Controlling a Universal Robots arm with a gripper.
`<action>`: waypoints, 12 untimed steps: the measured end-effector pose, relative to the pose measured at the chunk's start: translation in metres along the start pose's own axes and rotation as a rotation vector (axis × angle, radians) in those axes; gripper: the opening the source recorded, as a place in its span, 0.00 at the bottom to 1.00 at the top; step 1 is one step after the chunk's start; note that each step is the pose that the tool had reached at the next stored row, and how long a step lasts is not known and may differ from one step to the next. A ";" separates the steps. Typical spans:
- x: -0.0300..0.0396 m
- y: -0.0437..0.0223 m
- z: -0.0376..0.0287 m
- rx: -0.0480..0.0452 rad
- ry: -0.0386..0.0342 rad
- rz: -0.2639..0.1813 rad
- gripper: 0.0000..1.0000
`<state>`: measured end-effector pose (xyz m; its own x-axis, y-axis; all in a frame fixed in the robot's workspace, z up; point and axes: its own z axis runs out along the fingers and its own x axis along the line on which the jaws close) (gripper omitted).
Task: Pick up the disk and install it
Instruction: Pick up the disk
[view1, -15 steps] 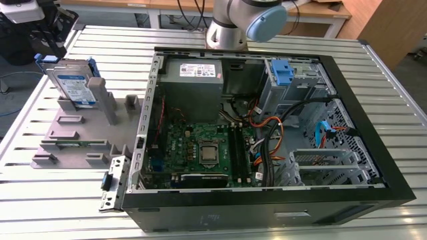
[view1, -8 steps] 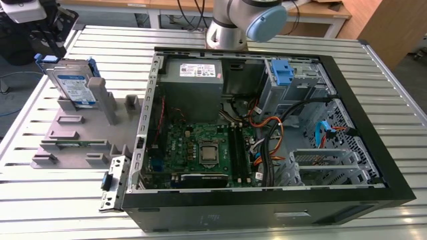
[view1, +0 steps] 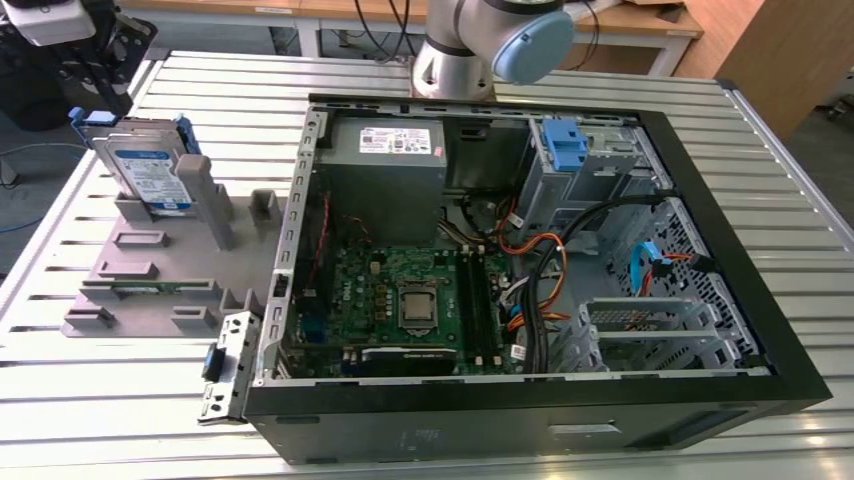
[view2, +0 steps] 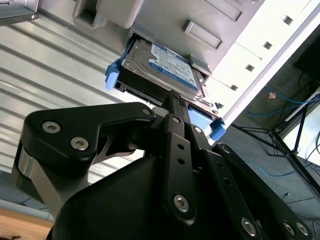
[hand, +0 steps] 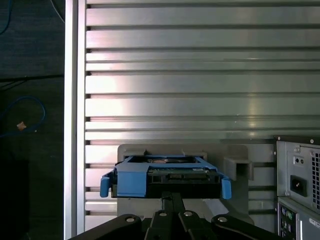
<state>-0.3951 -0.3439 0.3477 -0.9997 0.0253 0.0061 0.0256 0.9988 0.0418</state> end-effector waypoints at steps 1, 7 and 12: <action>0.0000 0.0000 0.0000 0.0000 0.0001 -0.003 0.11; 0.0000 0.0000 0.0002 0.0004 0.0022 -0.052 0.11; 0.0000 0.0000 0.0004 0.0008 0.0053 -0.127 0.11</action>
<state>-0.3951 -0.3440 0.3474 -0.9948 -0.1020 0.0061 -0.1017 0.9939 0.0417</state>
